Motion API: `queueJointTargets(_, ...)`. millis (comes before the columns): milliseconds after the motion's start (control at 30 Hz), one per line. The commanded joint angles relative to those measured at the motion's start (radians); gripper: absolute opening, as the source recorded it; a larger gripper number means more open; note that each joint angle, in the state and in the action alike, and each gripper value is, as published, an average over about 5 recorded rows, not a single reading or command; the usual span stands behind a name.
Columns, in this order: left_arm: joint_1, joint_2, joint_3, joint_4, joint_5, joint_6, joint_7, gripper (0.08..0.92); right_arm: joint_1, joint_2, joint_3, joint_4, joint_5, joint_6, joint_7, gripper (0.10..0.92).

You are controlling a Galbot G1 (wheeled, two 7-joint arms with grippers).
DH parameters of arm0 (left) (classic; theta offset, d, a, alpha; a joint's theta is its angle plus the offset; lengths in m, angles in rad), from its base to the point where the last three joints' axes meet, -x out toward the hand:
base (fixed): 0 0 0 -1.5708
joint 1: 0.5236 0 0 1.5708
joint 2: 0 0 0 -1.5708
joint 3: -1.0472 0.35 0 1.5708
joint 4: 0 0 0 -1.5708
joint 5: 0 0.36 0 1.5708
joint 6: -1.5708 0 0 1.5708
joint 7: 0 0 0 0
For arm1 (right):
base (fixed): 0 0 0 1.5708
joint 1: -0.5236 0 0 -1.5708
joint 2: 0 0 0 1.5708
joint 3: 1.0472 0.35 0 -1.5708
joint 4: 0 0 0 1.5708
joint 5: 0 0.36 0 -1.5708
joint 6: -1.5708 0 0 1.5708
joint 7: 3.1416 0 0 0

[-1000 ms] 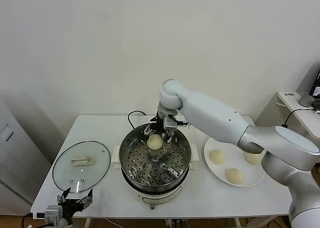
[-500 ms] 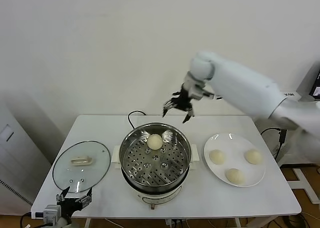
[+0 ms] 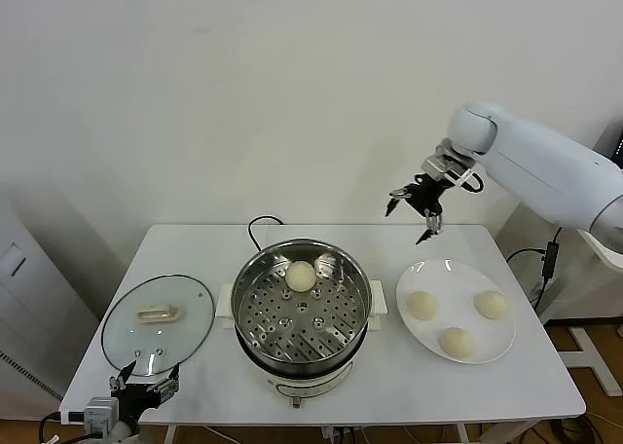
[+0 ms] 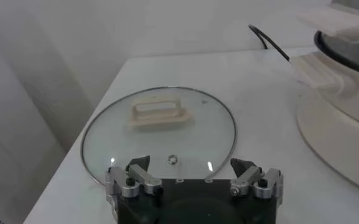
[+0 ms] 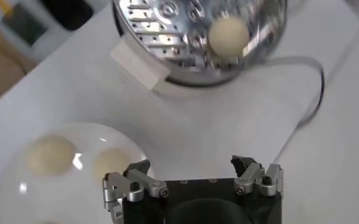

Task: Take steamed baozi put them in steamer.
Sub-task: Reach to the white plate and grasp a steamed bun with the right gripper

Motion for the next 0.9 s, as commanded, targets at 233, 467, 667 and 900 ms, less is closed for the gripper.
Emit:
queueJointTargets(233,0.0,0.001,-0.003,0.002,-0.001,0.0,0.0,0.823,-0.194,-0.039,0.041,-0.051,-0.028,-0.192,0.054,0.823)
queueJointTargets(467,0.001,0.0,-0.002,0.003,0.0,0.0,0.001,0.823,-0.291,-0.02,0.106,-0.087,-0.073,-0.202,0.084,0.823)
queueJointTargets(667,0.001,0.0,-0.002,0.004,0.0,0.001,0.001,0.823,-0.345,0.0,0.167,-0.12,-0.132,-0.198,0.097,0.823)
queueJointTargets(900,0.002,-0.002,-0.001,0.009,0.0,0.0,0.001,0.823,-0.373,0.016,0.198,-0.146,-0.168,-0.194,0.1,0.823)
